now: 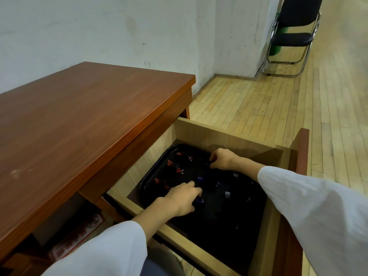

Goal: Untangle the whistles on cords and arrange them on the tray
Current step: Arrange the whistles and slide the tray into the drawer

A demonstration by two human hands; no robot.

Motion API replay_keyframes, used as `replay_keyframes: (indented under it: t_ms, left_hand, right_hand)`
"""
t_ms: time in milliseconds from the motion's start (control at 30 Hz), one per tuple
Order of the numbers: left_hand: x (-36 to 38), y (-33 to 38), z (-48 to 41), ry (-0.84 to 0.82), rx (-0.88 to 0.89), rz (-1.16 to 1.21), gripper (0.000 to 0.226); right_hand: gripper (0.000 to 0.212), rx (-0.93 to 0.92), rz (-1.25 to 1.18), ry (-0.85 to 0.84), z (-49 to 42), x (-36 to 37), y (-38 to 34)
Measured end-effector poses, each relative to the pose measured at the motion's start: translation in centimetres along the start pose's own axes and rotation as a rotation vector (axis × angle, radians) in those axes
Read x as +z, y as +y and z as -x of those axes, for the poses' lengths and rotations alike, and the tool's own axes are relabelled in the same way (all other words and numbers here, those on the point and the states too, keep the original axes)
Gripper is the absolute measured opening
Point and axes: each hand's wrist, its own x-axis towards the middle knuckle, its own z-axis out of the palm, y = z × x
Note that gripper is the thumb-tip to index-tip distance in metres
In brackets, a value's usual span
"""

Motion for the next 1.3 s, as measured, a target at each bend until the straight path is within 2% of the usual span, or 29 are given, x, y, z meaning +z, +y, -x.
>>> replay_keyframes:
  t_ms: [167,233,300,400,500,567,667,733,800,867,967,1067,1167,1300]
  left_hand:
    - [-0.4,-0.4,1.0,0.072,-0.012,-0.001,0.081]
    - [-1.8,-1.0,1.9,0.191,-0.045,0.068,0.07]
    - [-3.5,-1.5,3.0,0.292,-0.084,0.144,0.053]
    - [-5.9,-1.2,4.3,0.32,-0.103,0.199,0.039]
    - [-7.5,2.1,5.2,0.333,-0.028,0.199,0.037]
    - [-7.8,5.5,5.7,0.359,0.056,0.201,0.036]
    - [-7.8,11.2,6.5,0.397,0.212,0.243,0.035]
    - [-7.7,14.9,7.3,0.407,0.302,0.287,0.035]
    - [-7.4,17.9,8.0,0.433,0.352,0.321,0.04]
    - [-6.7,19.9,8.5,0.457,0.381,0.33,0.05]
    - [-5.4,20.4,8.6,0.469,0.408,0.181,0.053]
    - [-4.8,19.4,8.6,0.501,0.419,-0.007,0.044]
    - [-4.8,18.3,8.5,0.51,0.401,0.066,0.04]
    - [-5.5,16.9,8.0,0.556,0.377,-0.095,0.044]
  right_hand:
    - [0.036,0.039,-0.078,-0.017,0.5,-0.9,-0.3]
    - [0.037,0.021,-0.196,0.064,1.0,-2.1,-0.7]
    - [0.026,-0.014,-0.386,0.142,2.3,-3.7,-1.2]
    - [0.016,-0.027,-0.544,0.252,5.5,-5.9,-1.1]
    - [0.022,-0.012,-0.64,0.395,10.9,-7.6,-0.1]
    - [0.024,0.005,-0.731,0.557,15.5,-8.2,0.8]
    - [0.019,0.043,-0.886,0.765,21.8,-7.1,2.8]
    - [0.017,0.1,-0.959,0.831,24.7,-4.8,4.6]
    - [0.019,0.203,-1.028,0.806,26.0,-1.9,6.1]
    - [0.019,0.323,-1.089,0.694,26.4,0.9,7.0]
    - [0.009,0.353,-1.125,0.55,26.4,3.6,6.9]
    - [0.01,0.335,-1.056,0.552,25.8,4.6,6.7]
    - [0.017,0.361,-1.019,0.573,25.2,4.7,6.5]
    - [0.017,0.353,-0.946,0.555,24.0,4.6,5.7]
